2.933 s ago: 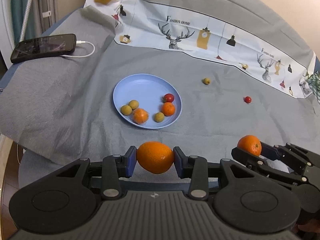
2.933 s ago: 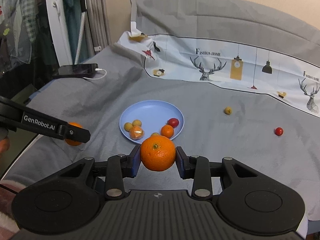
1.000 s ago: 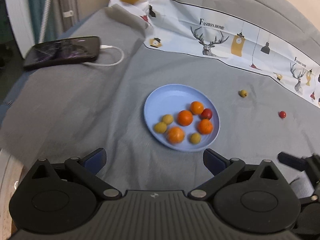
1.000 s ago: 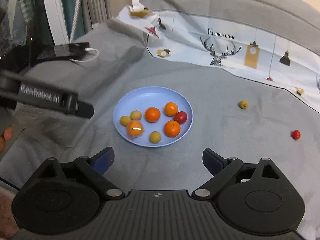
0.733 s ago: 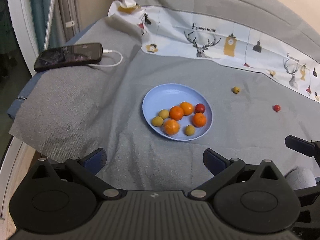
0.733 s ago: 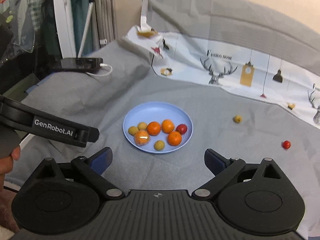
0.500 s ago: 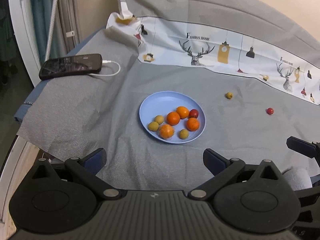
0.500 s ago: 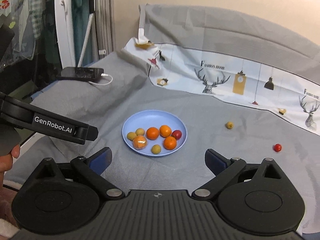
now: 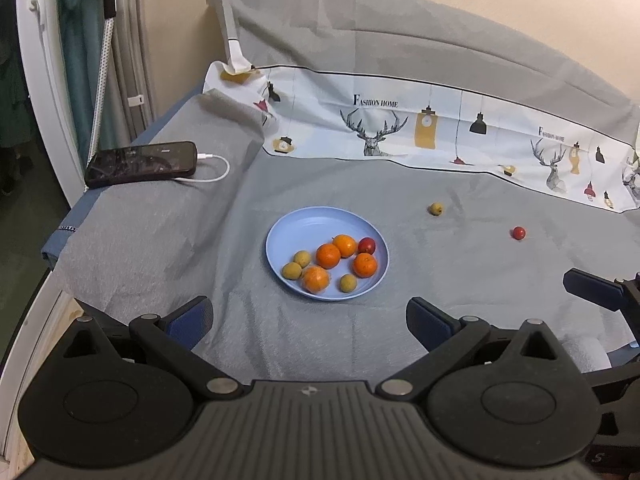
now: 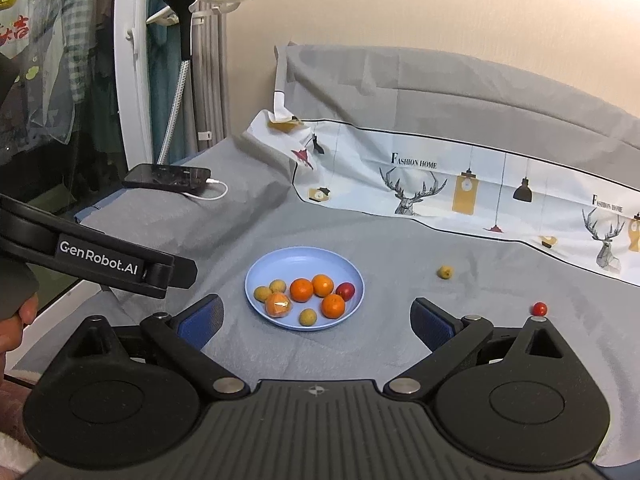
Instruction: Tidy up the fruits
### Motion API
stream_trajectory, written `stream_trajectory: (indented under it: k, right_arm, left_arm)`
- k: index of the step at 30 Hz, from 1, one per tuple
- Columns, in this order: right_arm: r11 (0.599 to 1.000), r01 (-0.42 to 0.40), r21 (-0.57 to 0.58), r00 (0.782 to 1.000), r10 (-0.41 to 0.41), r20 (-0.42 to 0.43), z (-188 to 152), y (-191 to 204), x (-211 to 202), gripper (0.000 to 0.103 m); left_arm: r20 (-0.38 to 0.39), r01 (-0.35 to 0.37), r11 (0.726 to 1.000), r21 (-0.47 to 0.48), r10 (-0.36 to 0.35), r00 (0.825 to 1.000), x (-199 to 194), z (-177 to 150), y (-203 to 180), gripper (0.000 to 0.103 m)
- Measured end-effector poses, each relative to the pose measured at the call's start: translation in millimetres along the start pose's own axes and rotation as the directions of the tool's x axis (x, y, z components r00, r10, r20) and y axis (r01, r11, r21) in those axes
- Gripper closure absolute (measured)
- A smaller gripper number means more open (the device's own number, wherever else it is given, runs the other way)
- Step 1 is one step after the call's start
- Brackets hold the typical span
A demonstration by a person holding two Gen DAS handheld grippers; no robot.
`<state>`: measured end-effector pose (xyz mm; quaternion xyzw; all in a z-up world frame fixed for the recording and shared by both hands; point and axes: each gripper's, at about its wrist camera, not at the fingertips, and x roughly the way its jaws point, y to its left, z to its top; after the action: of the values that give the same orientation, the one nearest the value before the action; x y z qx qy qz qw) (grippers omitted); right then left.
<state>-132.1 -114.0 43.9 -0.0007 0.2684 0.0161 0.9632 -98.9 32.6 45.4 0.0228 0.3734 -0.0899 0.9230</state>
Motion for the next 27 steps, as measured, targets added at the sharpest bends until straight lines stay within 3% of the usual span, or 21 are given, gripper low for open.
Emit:
stream_trajectory:
  k: [14, 27]
  right_arm:
    - [1.000, 0.001, 0.018, 1.000, -0.001, -0.015, -3, -2, 3, 0.003]
    - [0.995, -0.026, 0.100, 0.997, 0.033, -0.069, -14, -24, 28, 0.003]
  left_arm:
    - [-0.032, 0.019, 1.000, -0.022, -0.020, 0.999, 3, -6, 4, 0.000]
    - [-0.131, -0.002, 0.998, 0.066, 0.011, 0.991, 42, 2, -14, 0.000]
